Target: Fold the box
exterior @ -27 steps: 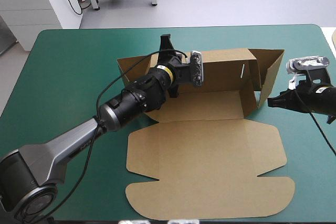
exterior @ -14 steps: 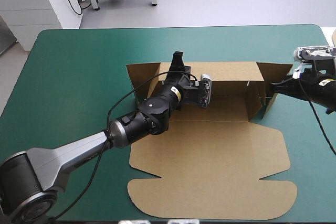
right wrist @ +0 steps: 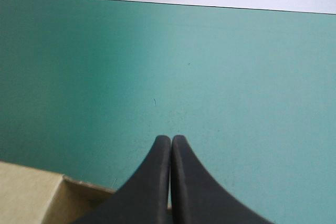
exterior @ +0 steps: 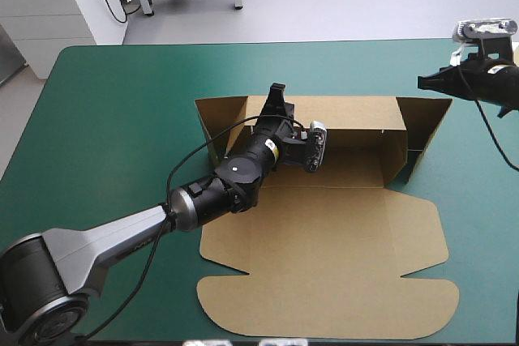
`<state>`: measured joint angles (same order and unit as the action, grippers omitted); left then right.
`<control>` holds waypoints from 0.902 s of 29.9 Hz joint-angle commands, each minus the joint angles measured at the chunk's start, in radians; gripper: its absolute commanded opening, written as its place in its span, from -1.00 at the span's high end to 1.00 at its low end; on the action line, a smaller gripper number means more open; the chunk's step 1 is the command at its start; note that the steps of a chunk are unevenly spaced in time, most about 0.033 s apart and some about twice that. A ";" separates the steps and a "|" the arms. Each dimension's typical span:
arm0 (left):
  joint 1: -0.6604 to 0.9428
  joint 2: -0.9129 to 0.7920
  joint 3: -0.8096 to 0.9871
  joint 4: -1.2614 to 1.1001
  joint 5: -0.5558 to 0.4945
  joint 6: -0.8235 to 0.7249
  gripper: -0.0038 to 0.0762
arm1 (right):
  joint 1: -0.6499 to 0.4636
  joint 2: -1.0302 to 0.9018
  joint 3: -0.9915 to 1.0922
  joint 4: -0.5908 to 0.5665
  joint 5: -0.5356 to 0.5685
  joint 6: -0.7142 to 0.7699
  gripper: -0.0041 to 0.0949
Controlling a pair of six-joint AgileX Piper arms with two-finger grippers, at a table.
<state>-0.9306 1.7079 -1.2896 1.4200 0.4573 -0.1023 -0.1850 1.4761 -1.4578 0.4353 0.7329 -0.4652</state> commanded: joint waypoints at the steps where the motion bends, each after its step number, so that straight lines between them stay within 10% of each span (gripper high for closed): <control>1: -0.007 -0.028 -0.010 -0.007 0.015 -0.029 0.92 | -0.006 0.051 -0.116 0.022 0.001 -0.012 0.95; 27: -0.007 -0.028 -0.010 0.006 0.015 -0.245 0.92 | -0.006 0.138 -0.145 -0.030 0.434 -0.106 0.95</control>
<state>-0.9306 1.7079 -1.2863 1.4502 0.4635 -0.3136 -0.1850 1.6943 -1.6131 0.3952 1.1515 -0.5424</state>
